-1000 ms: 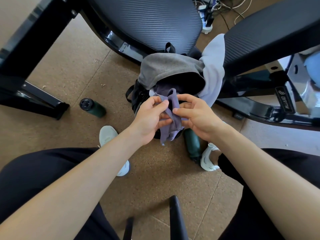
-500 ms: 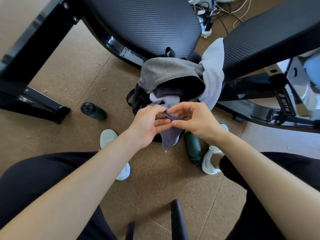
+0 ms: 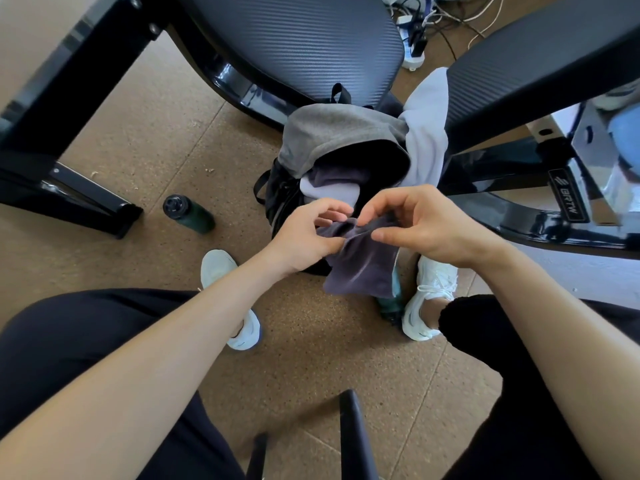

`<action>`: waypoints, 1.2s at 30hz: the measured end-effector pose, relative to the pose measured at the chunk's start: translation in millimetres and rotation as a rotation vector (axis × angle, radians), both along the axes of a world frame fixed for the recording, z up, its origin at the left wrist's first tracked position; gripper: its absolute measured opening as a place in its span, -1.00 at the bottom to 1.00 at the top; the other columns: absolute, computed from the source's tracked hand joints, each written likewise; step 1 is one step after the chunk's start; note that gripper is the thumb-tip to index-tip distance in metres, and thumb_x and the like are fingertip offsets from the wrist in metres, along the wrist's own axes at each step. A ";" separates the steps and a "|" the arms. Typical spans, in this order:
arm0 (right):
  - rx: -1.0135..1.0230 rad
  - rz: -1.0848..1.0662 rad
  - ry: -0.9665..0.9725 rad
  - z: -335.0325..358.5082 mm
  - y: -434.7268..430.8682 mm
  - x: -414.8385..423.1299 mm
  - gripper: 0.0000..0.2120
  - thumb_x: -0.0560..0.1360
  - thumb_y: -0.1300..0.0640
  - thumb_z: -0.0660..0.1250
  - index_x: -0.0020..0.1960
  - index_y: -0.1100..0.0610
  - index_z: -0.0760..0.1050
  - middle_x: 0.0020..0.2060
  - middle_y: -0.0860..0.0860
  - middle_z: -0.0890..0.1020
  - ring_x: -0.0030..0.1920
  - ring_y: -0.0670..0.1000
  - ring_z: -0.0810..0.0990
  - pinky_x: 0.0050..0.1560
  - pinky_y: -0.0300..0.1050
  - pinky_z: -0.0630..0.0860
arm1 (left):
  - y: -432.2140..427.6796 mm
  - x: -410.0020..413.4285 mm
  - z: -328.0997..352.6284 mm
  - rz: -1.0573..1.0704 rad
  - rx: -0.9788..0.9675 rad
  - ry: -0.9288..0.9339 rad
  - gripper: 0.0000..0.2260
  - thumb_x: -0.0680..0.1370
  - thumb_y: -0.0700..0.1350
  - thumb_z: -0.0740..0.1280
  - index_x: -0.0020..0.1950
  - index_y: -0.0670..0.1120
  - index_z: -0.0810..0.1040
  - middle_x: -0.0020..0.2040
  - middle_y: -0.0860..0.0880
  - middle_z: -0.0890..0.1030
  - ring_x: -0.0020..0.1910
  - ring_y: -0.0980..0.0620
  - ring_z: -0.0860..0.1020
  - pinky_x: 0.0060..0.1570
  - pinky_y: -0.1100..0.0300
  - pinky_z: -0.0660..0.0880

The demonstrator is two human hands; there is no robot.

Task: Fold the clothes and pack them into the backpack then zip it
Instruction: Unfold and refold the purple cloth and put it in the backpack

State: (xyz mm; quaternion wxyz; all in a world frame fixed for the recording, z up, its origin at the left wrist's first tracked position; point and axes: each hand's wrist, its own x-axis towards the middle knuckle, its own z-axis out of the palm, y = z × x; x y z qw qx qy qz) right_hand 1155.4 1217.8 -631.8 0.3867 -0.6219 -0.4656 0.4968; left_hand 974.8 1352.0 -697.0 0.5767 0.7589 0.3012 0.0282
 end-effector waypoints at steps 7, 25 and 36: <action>-0.044 0.114 0.141 11.4 -13.7 8.8 -0.74 0.50 0.50 0.39 0.08 0.22 0.62 -0.02 0.07 0.71 0.05 0.04 0.68 0.18 -0.09 0.58 | -8.0 1.1 -9.2 -0.234 0.227 -0.119 -0.68 0.51 -0.20 0.49 0.26 -0.10 0.62 0.23 0.02 0.60 0.23 0.21 0.48 0.21 0.47 0.34; -0.160 0.048 -0.343 11.4 -33.0 31.7 -0.72 0.48 0.33 0.49 0.07 0.00 0.69 -0.13 -0.01 0.69 -0.10 -0.08 0.67 0.04 -0.14 0.60 | 8.3 -25.0 -18.1 -0.018 0.465 0.444 -0.84 0.46 -0.12 0.42 -0.17 0.17 0.61 -0.19 0.17 0.63 -0.10 0.02 0.60 -0.14 0.08 0.53; -0.212 -0.251 -0.756 -8.9 -38.3 46.3 -0.84 0.48 0.27 0.45 0.00 0.08 0.73 -0.10 0.03 0.72 0.02 0.07 0.65 0.15 -0.02 0.56 | 13.2 -42.1 -22.0 0.406 0.102 0.446 -0.93 0.51 -0.23 0.42 -0.13 -0.07 0.61 -0.12 -0.07 0.64 -0.11 -0.03 0.64 -0.12 0.02 0.66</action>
